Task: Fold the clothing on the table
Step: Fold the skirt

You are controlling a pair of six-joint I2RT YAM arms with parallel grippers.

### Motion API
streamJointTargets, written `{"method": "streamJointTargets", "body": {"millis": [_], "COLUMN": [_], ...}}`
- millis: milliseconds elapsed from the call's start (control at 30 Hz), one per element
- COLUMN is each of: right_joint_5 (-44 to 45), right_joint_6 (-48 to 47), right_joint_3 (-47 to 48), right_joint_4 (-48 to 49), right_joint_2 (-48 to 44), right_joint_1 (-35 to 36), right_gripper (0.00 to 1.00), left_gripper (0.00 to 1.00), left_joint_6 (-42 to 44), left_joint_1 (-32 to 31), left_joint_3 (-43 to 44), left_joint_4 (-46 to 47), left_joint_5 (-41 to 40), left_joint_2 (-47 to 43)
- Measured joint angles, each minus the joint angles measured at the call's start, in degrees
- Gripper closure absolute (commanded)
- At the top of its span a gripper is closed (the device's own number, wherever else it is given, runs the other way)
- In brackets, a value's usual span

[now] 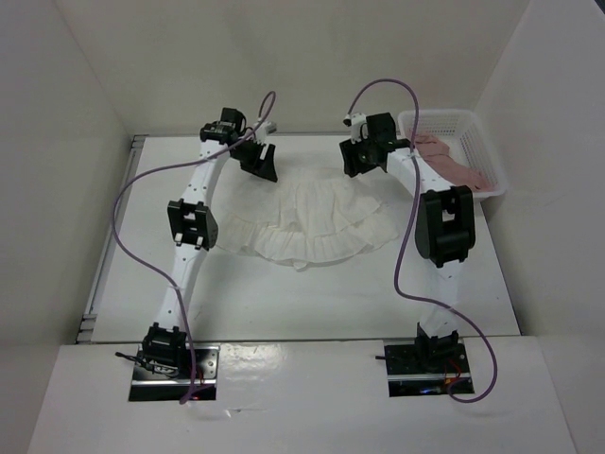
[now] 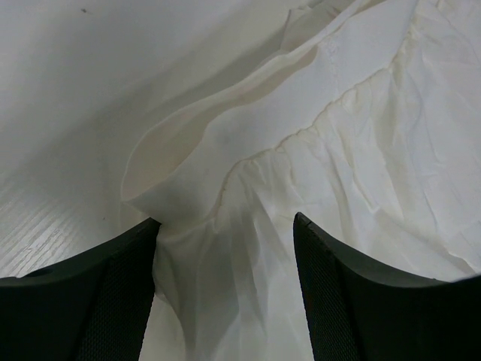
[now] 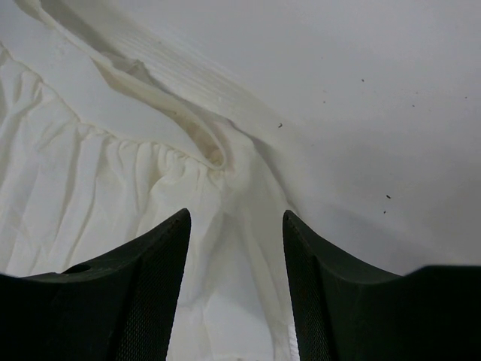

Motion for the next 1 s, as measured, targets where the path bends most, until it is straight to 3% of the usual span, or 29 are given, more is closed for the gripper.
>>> {"method": "streamJointTargets", "body": {"millis": [300, 500, 700, 867, 1000], "right_joint_5": [0.4, -0.3, -1.0, -2.1, -2.8], "right_joint_6": [0.2, 0.3, 0.7, 0.9, 0.9], "right_joint_3": [-0.7, 0.5, 2.8, 3.4, 3.6], "right_joint_4": [1.2, 1.4, 1.4, 1.1, 1.2], "right_joint_2": [0.0, 1.6, 5.4, 7.1, 7.1], "right_joint_1": [-1.6, -1.9, -1.9, -1.9, -1.9], "right_gripper": [0.42, 0.42, 0.42, 0.42, 0.42], "left_gripper": [0.31, 0.41, 0.58, 0.89, 1.00], "left_joint_6": [0.4, 0.6, 0.7, 0.7, 0.8], "left_joint_1": [-1.0, -1.0, -1.0, -1.2, -1.9], "left_joint_3": [1.6, 2.1, 1.9, 0.2, -1.4], "left_joint_4": [-0.7, -1.6, -2.2, -3.1, -4.2], "left_joint_5": [-1.3, -1.3, -1.4, -2.5, -4.1], "left_joint_2": [0.2, 0.2, 0.2, 0.1, -0.5]}}
